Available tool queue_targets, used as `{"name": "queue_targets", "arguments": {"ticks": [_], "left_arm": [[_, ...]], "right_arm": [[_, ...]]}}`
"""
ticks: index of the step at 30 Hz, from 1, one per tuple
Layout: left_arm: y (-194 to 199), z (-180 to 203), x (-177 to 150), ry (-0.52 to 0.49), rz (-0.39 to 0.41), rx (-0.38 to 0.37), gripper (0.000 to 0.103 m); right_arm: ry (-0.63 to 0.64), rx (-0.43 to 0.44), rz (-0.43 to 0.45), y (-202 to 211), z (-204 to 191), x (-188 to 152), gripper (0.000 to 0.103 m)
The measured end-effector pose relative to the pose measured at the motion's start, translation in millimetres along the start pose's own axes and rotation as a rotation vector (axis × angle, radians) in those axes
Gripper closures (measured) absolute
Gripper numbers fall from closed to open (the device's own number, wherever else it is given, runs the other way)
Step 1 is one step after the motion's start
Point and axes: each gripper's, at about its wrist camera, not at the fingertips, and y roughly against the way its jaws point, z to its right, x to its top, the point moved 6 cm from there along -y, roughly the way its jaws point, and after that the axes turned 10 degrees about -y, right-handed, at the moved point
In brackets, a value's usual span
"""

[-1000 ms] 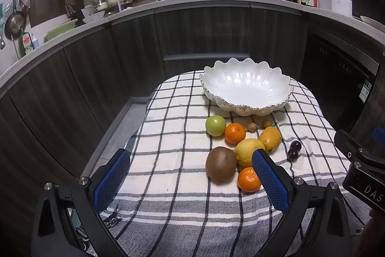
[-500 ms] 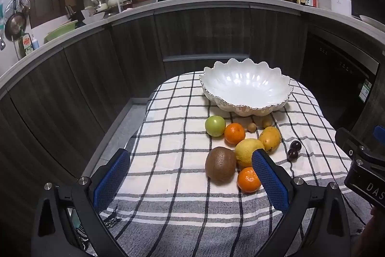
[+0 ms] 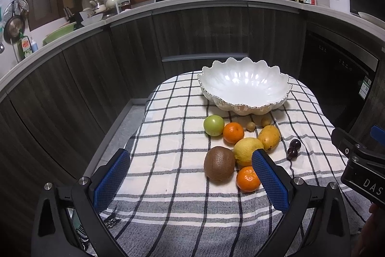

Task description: Organize fruits

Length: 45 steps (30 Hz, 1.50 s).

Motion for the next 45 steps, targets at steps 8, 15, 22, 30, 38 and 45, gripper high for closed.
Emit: {"name": "queue_targets", "arguments": {"ticks": [8, 15, 22, 30, 38, 45], "left_arm": [[-0.1, 1.7, -1.1, 0.005, 0.001, -0.011, 0.000], [-0.7, 0.8, -1.1, 0.010, 0.009, -0.019, 0.000], [-3.2, -0.6, -1.6, 0.015, 0.004, -0.023, 0.000], [-4.8, -1.9, -2.4, 0.017, 0.000, -0.022, 0.000], [-8.4, -3.3, -5.6, 0.019, -0.003, -0.032, 0.000], [-10.1, -1.4, -8.1, 0.018, -0.007, -0.041, 0.000]], "right_arm": [[0.004, -0.007, 0.017, 6.2, -0.1, 2.8, 0.000], [0.018, -0.014, 0.039, 9.5, -0.8, 5.1, 0.000], [0.020, -0.016, 0.035, 9.9, -2.3, 4.9, 0.000], [0.024, -0.017, 0.035, 9.7, -3.6, 5.1, 0.000], [0.030, -0.014, 0.040, 9.9, -5.4, 5.5, 0.000], [0.031, -0.016, 0.040, 9.9, -5.2, 5.9, 0.000]]}}
